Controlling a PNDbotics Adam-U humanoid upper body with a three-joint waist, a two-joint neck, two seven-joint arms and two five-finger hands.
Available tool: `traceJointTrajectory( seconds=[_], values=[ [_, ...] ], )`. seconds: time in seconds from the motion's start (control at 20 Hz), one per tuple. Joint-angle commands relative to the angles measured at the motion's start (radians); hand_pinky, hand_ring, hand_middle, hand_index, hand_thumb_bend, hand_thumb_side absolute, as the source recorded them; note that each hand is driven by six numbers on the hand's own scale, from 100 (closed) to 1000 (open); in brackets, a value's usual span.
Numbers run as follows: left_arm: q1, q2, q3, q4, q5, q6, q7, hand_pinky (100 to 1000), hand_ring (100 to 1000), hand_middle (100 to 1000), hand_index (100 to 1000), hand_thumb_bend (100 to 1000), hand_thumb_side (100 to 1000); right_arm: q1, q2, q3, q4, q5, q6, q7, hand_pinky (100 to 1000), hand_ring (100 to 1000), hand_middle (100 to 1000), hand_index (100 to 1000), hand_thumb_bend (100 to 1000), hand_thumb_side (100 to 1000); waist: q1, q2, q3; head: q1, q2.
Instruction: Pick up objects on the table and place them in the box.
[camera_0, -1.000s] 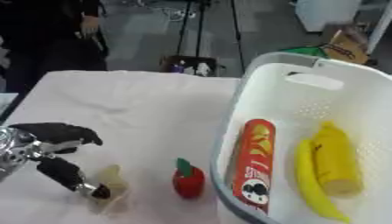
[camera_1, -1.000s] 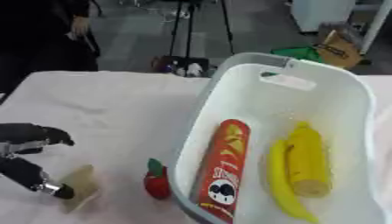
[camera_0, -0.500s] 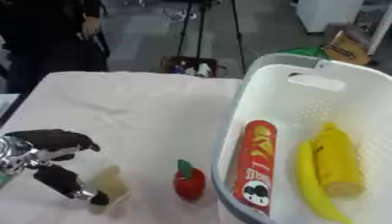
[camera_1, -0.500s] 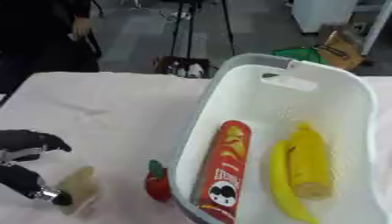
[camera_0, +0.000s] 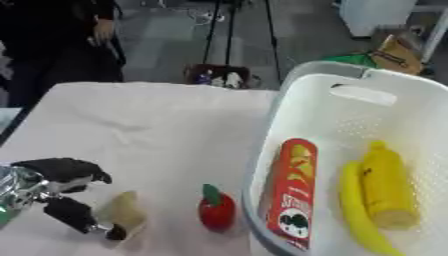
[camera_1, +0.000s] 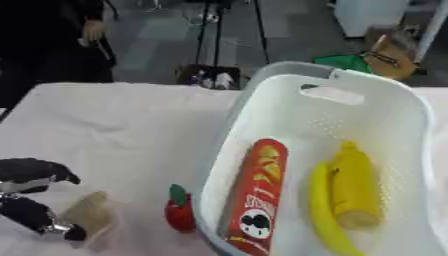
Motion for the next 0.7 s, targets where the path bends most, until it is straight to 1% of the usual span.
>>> traceJointTrajectory(
  seconds=[0.05,0.15,0.2,0.3,0.45,0.5,0.6,0.7],
  values=[
    [-0.008,0.004,0.005,0.002,-0.021,0.02,-0.016,849,869,881,926,1000,920,-0.005,-0.008,-0.002,-0.017,0.007,-0.001,0.001,671,561,437,623,100,584,0.001,-0.011,-0.001,0.004,-0.015],
    [-0.011,-0.005,0.005,0.007,-0.036,0.026,-0.016,838,857,869,911,1000,930,-0.005,-0.008,-0.002,-0.017,0.007,-0.001,0.001,671,561,437,623,100,583,0.001,-0.01,-0.002,0.005,-0.015],
    [-0.012,-0.008,0.005,0.009,-0.045,0.028,-0.016,832,842,852,889,1000,958,-0.004,-0.007,-0.002,-0.017,0.007,-0.001,0.002,671,562,437,623,100,583,0.002,-0.01,-0.002,0.005,-0.015],
    [-0.015,-0.014,0.006,0.014,-0.07,0.033,-0.016,833,835,845,879,1000,967,-0.004,-0.007,-0.002,-0.017,0.007,0.0,0.003,672,562,437,623,100,583,0.002,-0.009,-0.002,0.006,-0.015],
    [-0.017,-0.019,0.004,0.023,-0.106,0.035,-0.016,830,824,833,867,1000,966,-0.005,-0.006,-0.002,-0.017,0.007,0.0,0.004,672,562,437,622,100,582,0.003,-0.009,-0.001,0.007,-0.016],
    [-0.018,-0.02,0.003,0.028,-0.119,0.034,-0.016,813,810,815,844,1000,982,-0.005,-0.006,-0.002,-0.017,0.006,0.0,0.003,672,562,437,622,100,582,0.003,-0.009,-0.001,0.007,-0.017],
    [-0.02,-0.023,-0.001,0.04,-0.153,0.03,-0.016,798,804,808,842,1000,989,-0.005,-0.006,-0.002,-0.017,0.006,-0.001,0.003,672,561,437,622,100,581,0.003,-0.008,-0.001,0.009,-0.018],
    [-0.021,-0.029,-0.004,0.05,-0.174,0.023,-0.016,790,801,802,838,1000,969,-0.005,-0.005,-0.002,-0.017,0.005,-0.001,0.003,672,561,437,621,100,580,0.002,-0.008,-0.002,0.009,-0.021]
  ],
)
